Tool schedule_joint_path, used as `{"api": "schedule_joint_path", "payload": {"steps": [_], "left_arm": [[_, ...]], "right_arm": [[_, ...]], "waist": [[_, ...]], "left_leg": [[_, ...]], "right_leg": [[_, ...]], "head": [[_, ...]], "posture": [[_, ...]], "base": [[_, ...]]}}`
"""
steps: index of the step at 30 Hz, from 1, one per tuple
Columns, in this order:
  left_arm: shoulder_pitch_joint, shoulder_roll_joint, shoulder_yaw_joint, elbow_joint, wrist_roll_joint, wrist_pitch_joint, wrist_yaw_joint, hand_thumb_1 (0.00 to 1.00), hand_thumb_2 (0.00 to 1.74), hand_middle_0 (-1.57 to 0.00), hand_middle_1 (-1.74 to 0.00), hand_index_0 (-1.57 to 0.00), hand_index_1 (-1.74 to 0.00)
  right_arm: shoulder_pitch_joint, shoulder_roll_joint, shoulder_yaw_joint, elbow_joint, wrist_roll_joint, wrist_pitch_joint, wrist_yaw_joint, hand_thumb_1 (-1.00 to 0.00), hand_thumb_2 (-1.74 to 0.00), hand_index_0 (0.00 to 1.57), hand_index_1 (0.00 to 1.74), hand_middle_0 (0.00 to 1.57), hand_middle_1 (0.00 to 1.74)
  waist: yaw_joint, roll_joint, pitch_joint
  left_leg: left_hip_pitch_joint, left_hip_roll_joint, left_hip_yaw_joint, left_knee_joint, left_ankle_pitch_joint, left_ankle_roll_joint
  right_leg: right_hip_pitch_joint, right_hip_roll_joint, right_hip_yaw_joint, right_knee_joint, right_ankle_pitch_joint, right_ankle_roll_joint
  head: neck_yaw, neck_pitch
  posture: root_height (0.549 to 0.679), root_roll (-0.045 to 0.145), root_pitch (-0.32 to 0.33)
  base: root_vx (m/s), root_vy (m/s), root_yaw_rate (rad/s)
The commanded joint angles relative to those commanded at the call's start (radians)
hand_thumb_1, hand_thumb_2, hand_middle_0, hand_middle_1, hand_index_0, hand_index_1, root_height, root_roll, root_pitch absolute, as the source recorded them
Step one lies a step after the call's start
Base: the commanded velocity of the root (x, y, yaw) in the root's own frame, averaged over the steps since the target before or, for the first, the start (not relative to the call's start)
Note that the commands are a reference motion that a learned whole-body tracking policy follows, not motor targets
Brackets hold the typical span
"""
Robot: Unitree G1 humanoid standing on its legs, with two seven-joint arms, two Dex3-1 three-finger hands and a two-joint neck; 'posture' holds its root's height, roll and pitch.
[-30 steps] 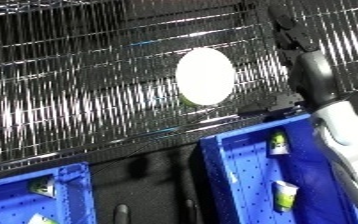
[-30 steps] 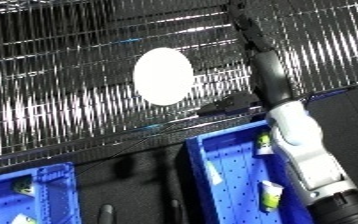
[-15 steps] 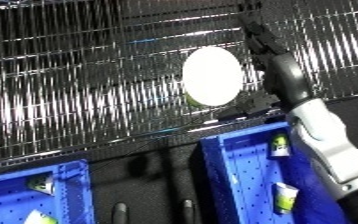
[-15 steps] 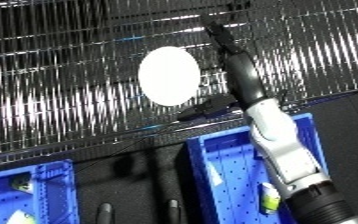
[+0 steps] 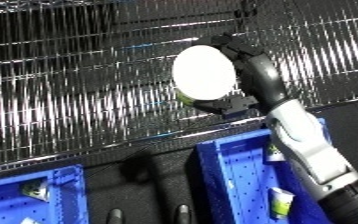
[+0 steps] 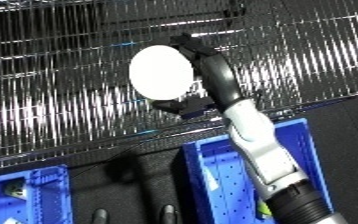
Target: Pick up the object and place it into the box
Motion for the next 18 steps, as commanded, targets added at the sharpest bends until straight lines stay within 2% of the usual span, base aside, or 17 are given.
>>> {"api": "schedule_joint_path", "payload": {"steps": [3, 11, 18], "left_arm": [[0.003, -0.001, 0.002, 0.002, 0.003, -0.003, 0.001, 0.0, 0.0, 0.0, 0.0, 0.0, 0.0], [0.005, -0.005, 0.017, 0.014, 0.001, -0.012, 0.003, 0.0, 0.0, 0.0, 0.0, 0.0, 0.0], [0.024, -0.006, 0.062, 0.017, -0.004, -0.02, 0.011, 0.0, 0.0, 0.0, 0.0, 0.0, 0.0]], "right_arm": [[0.01, -0.002, -0.003, 0.006, 0.012, -0.003, 0.014, -0.9, -1.57, 1.41, 1.57, 1.41, 1.57], [0.051, -0.019, -0.021, -0.047, 0.012, -0.024, 0.006, -0.9, -1.57, 1.41, 1.57, 1.41, 1.57], [0.205, -0.06, -0.127, -0.256, -0.018, -0.038, -0.079, -0.9, -1.57, 1.41, 1.57, 1.41, 1.57]], "waist": [[-0.001, -0.001, 0.0], [-0.021, -0.01, 0.0], [-0.069, -0.036, 0.0]], "left_leg": [[0.005, 0.001, -0.001, -0.006, 0.003, -0.0005], [0.031, 0.007, 0.002, -0.029, 0.01, -0.0051], [0.052, 0.02, 0.015, -0.04, 0.007, -0.0067]], "right_leg": [[0.004, 0.0009, 0.0, -0.004, 0.002, -0.0003], [0.024, 0.0066, 0.006, -0.025, 0.007, 0.0014], [0.039, 0.0232, 0.024, -0.044, 0.009, 0.0045]], "head": [[0.002, 0.003], [-0.016, 0.018], [-0.067, 0.015]], "posture": [[0.62, 0.075, 0.143], [0.623, 0.076, 0.138], [0.625, 0.075, 0.136]], "base": [[-0.013, -0.016, -0.014], [-0.022, -0.008, -0.052], [-0.023, 0.014, -0.144]]}}
